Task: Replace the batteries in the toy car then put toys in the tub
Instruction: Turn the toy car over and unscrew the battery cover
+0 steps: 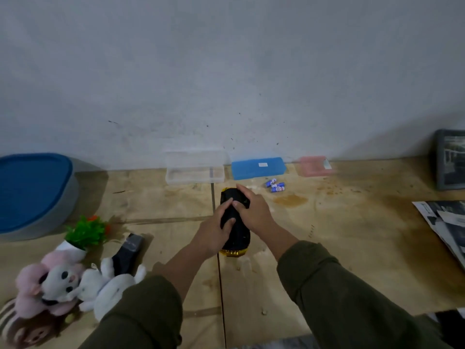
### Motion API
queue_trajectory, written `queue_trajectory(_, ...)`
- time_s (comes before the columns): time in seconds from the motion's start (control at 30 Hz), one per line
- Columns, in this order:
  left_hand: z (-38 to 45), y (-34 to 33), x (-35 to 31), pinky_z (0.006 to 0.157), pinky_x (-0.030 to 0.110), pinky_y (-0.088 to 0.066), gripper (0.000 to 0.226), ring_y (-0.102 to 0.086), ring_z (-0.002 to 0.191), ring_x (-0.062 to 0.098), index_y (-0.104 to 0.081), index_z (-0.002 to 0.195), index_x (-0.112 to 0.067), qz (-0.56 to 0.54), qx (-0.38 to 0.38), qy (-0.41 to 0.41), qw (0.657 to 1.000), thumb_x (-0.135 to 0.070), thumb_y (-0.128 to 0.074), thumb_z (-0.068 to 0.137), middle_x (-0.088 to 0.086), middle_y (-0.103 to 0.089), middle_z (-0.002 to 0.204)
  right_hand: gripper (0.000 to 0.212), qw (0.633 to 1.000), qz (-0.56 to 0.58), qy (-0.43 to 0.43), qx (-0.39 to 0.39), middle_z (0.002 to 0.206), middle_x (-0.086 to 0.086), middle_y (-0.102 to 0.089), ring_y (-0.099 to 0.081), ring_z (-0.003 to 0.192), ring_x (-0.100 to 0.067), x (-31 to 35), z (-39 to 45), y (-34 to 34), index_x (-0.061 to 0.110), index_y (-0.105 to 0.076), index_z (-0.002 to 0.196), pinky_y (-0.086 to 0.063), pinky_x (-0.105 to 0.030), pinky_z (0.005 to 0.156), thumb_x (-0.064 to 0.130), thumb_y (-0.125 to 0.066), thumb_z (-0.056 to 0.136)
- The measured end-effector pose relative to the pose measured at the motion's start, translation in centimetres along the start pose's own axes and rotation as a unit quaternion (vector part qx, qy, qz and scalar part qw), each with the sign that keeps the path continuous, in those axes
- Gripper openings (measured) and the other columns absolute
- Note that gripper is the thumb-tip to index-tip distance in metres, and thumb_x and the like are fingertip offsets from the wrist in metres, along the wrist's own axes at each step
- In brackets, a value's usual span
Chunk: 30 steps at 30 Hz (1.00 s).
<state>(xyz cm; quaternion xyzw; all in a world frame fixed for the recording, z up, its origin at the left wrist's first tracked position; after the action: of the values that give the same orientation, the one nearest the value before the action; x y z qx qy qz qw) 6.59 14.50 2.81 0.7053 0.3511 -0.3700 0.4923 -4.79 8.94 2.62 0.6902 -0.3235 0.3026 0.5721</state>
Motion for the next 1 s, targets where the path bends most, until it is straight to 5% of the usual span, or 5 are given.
queue_trajectory(0.3,1.7,-1.3,2.0,0.094,0.032,-0.048,0.05,-0.053,0.115,0.021,-0.03,0.14,-0.025,-0.036,0.075,0.021,0.996,-0.031,-0.053,0.096,0.005,-0.047,0.137,0.051,0.996,0.055,-0.056,-0.028,0.134,-0.009,-0.053,-0.054,0.117,-0.023,-3.1,-1.6,1.6,0.025,-0.039,0.141,-0.043,-0.037,0.102,0.036,-0.053,0.093)
queue_trajectory(0.47,1.8,-2.2,3.8,0.09,0.038,-0.053,0.045,-0.058,0.11,0.026,-0.033,0.135,-0.029,-0.073,0.053,0.062,0.994,-0.028,-0.054,0.095,0.007,-0.049,0.132,0.057,0.947,-0.266,-0.176,-0.029,0.139,-0.014,-0.035,-0.038,0.127,-0.032,-9.5,-3.5,5.8,0.031,-0.028,0.144,-0.037,-0.04,0.101,0.044,-0.05,0.093)
queue_trajectory(0.63,1.4,-3.8,4.2,0.09,0.044,-0.054,0.042,-0.059,0.109,0.027,-0.035,0.131,-0.033,-0.103,0.036,0.079,0.991,-0.026,-0.055,0.095,0.007,-0.05,0.13,0.057,0.926,-0.324,-0.185,0.062,0.138,-0.011,-0.036,-0.044,0.123,-0.032,-13.5,-4.7,4.9,0.036,-0.025,0.144,-0.043,-0.039,0.097,0.028,-0.051,0.093)
queue_trajectory(0.83,1.1,-5.3,3.7,0.088,0.044,-0.055,0.043,-0.059,0.109,0.028,-0.034,0.131,-0.033,-0.095,0.015,0.09,0.991,-0.026,-0.056,0.094,0.008,-0.049,0.13,0.057,0.978,-0.148,-0.133,-0.069,0.127,-0.015,-0.053,-0.055,0.109,-0.028,-10.2,-2.6,6.9,0.019,-0.031,0.142,-0.042,-0.029,0.08,0.006,-0.051,0.091)
queue_trajectory(1.0,0.9,-6.0,3.2,0.087,0.038,-0.055,0.044,-0.058,0.11,0.028,-0.034,0.132,-0.031,-0.071,-0.013,0.091,0.993,-0.023,-0.056,0.094,0.008,-0.051,0.13,0.055,0.958,0.124,-0.144,-0.213,0.135,-0.01,-0.05,-0.06,0.099,-0.02,-5.7,-1.3,11.1,0.02,-0.031,0.143,-0.056,-0.03,0.08,0.003,-0.049,0.094)
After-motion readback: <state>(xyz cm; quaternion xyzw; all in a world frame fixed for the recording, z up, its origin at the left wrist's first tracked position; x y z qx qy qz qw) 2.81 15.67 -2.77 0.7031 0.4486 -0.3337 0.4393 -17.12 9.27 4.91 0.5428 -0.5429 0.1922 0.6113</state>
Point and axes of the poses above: each hand's wrist, its own z-axis towards the middle knuckle, its own y-axis out of the back of the hand, x = y × z, the point moved 7 cm from there along z, towards the middle knuckle
